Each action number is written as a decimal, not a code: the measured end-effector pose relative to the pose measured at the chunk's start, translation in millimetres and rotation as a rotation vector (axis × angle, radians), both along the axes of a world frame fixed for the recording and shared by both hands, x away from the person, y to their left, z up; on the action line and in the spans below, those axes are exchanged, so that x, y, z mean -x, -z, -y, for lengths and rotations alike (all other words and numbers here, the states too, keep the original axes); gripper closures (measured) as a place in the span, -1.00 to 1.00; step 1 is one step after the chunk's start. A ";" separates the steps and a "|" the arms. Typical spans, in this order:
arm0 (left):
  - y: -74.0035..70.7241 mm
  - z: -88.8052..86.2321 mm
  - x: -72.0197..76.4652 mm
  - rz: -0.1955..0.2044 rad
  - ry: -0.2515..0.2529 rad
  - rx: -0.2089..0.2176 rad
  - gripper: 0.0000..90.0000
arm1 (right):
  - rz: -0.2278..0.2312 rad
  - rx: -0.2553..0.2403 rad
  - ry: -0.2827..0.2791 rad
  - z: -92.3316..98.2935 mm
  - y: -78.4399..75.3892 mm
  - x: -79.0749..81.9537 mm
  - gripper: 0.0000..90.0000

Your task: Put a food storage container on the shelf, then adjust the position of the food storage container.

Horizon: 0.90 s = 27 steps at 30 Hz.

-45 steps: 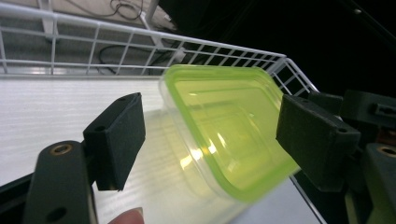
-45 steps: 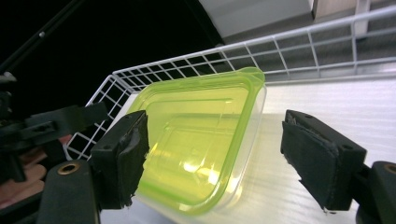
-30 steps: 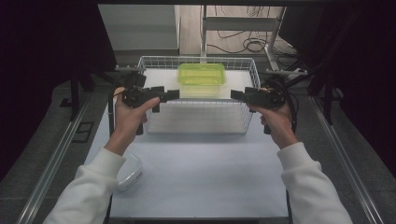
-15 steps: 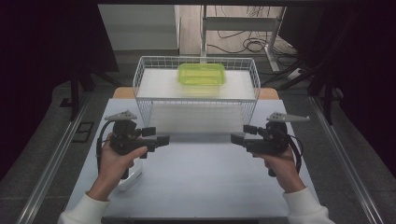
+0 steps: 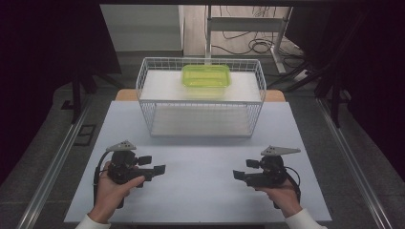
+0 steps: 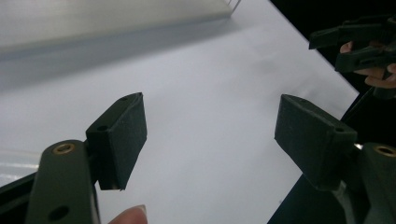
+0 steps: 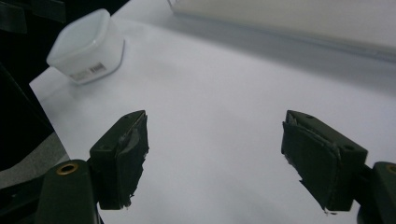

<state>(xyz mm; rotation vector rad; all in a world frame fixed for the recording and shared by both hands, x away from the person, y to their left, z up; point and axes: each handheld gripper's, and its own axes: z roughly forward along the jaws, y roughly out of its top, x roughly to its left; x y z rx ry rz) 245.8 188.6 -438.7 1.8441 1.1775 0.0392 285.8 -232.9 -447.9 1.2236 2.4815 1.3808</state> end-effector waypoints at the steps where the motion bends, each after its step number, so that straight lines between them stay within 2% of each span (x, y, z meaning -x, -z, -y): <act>1: 1.4 -0.1 -0.2 -0.003 0.002 -0.003 -0.46 | -0.008 0.003 0.000 -0.5 3.4 -0.3 -0.49; 8: 2.5 -4.3 -0.9 -0.006 -0.010 -0.018 -0.47 | -0.007 -0.008 0.006 1.0 5.4 -1.2 -0.48; 16: -7.3 -14.8 7.3 0.019 -0.020 -0.052 -0.47 | -0.004 -0.003 0.001 -0.1 5.8 -0.6 -0.48; 21: -7.6 -26.3 12.9 0.016 -0.028 -0.077 -0.43 | -0.013 0.009 0.000 -0.8 8.4 -0.4 -0.48; 24: -6.5 -35.2 16.2 0.009 -0.021 -0.090 -0.34 | -0.019 0.012 0.001 -1.0 9.7 -0.7 -0.48; 27: -4.6 -47.7 18.7 -0.007 -0.052 -0.099 -0.30 | -0.025 0.019 -0.002 -1.4 11.5 -1.2 -0.48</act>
